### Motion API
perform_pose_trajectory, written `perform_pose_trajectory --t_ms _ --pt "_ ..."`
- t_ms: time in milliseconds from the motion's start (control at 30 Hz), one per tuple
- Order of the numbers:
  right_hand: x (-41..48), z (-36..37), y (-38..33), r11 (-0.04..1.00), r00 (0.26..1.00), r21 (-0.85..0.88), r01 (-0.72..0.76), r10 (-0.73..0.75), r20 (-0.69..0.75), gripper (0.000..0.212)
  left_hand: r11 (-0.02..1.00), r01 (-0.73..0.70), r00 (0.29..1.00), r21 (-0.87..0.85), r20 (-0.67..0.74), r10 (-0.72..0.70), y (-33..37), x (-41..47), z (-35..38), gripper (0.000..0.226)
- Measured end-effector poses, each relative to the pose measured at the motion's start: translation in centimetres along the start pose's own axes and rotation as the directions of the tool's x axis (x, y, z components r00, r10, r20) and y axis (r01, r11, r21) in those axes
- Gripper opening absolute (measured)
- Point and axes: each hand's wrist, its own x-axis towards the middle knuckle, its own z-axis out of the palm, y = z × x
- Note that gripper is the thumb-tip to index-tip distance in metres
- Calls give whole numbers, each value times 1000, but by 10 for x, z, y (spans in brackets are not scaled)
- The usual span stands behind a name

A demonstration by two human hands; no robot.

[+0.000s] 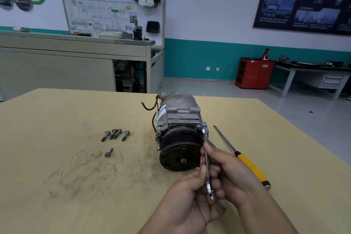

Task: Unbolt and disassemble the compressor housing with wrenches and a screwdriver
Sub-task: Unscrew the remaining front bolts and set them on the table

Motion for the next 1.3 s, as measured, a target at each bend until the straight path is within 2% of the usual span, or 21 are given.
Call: perform_pose_trajectory --t_ms 133,333,567,867,1300 --pt "0 -6 3 996 1000 -90 27 -27 -8 23 994 -57 998 95 1 57 -7 2 -2 27" --pt "-5 -11 6 995 992 -58 86 -80 100 22 966 -94 996 243 13 94 -12 -4 -1 27" --pt "-3 -12 9 982 987 -131 139 -127 93 30 931 -127 991 343 5 134 -9 -2 1 25" --pt "-4 -13 8 965 989 -219 143 -130 71 39 920 -141 989 367 7 149 -12 0 2 24" --pt "-6 -11 3 958 989 -247 145 -139 44 37 929 -126 991 347 10 131 -11 2 6 26"
